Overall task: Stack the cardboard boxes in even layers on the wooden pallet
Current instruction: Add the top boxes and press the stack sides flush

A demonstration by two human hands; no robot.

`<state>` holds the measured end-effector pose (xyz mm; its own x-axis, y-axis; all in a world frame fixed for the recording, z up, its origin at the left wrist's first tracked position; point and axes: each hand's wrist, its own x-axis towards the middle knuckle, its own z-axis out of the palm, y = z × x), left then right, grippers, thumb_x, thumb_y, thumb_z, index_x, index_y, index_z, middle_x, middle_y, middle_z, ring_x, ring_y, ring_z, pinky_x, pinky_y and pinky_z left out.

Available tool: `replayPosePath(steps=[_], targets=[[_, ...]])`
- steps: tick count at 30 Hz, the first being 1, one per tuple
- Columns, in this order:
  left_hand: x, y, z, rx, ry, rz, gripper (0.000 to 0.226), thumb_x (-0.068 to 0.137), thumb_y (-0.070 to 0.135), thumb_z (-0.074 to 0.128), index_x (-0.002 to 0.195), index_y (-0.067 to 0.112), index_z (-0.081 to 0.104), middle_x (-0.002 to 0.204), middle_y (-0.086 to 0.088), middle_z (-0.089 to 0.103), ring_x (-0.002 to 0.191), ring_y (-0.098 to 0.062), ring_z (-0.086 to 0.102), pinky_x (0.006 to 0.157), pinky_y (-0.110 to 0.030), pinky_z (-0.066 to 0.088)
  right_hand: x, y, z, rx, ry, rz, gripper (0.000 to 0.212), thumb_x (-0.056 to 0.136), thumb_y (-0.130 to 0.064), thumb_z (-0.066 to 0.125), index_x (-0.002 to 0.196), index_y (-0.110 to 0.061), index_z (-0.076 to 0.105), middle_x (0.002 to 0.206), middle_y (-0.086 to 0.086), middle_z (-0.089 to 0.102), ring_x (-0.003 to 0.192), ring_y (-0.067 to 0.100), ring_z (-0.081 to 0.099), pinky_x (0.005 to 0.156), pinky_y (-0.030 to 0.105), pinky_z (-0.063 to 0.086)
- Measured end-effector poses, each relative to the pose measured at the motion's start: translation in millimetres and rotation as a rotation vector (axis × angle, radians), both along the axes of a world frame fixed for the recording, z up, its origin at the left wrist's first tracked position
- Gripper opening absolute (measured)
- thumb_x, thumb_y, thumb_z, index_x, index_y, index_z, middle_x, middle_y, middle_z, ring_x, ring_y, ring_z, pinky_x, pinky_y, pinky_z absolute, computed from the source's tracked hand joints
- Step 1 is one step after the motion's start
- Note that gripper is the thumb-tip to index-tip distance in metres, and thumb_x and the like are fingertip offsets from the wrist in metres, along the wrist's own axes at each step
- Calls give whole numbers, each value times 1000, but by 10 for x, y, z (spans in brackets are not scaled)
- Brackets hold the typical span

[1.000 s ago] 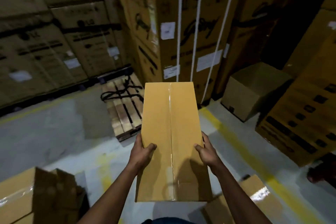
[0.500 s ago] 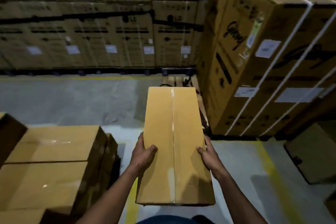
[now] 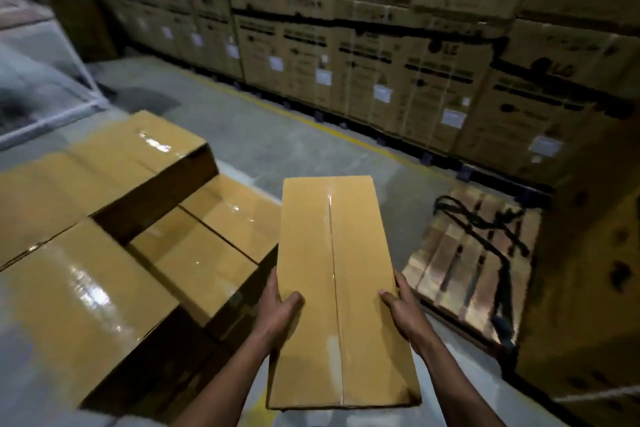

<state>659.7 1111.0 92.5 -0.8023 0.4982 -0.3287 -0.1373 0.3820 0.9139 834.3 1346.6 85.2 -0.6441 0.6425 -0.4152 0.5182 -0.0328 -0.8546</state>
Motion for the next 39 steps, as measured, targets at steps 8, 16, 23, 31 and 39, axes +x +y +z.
replayPosePath(steps=[8,16,23,31,39], targets=[[5,-322,13,-31,2,383,87,96,19,72,164,33,19,145,7,46,140,-26,45,112,-44,40,-899,89,125,17,60,365,57,105,-27,53,154,-50,33,153,-11,47,130,21,53,108,50,48],[-360,-668,-100,-8,7,586,82,95,20,72,161,37,26,136,11,52,135,-23,50,112,-51,44,-1834,-155,104,14,55,557,59,106,-25,52,157,-45,32,154,-8,46,133,22,51,111,48,45],[-1075,-966,-245,6,-20,683,84,96,20,72,161,39,23,136,9,50,134,-22,47,113,-51,41,-2825,-494,101,15,57,638,58,107,-17,50,160,-32,30,147,-8,43,127,17,46,105,34,40],[-1810,-1205,-207,24,-43,739,82,96,15,70,161,35,24,144,9,49,134,-18,47,113,-45,40,-3802,-727,74,25,-20,701,59,108,-23,50,161,-34,27,161,0,37,124,19,46,98,34,43],[-2320,-1342,-224,1,-69,776,80,97,16,68,160,38,24,133,16,50,124,-12,48,107,-37,41,-4526,-830,-51,41,-43,783,59,109,-24,49,161,-37,26,160,-2,39,122,18,47,103,39,45]])
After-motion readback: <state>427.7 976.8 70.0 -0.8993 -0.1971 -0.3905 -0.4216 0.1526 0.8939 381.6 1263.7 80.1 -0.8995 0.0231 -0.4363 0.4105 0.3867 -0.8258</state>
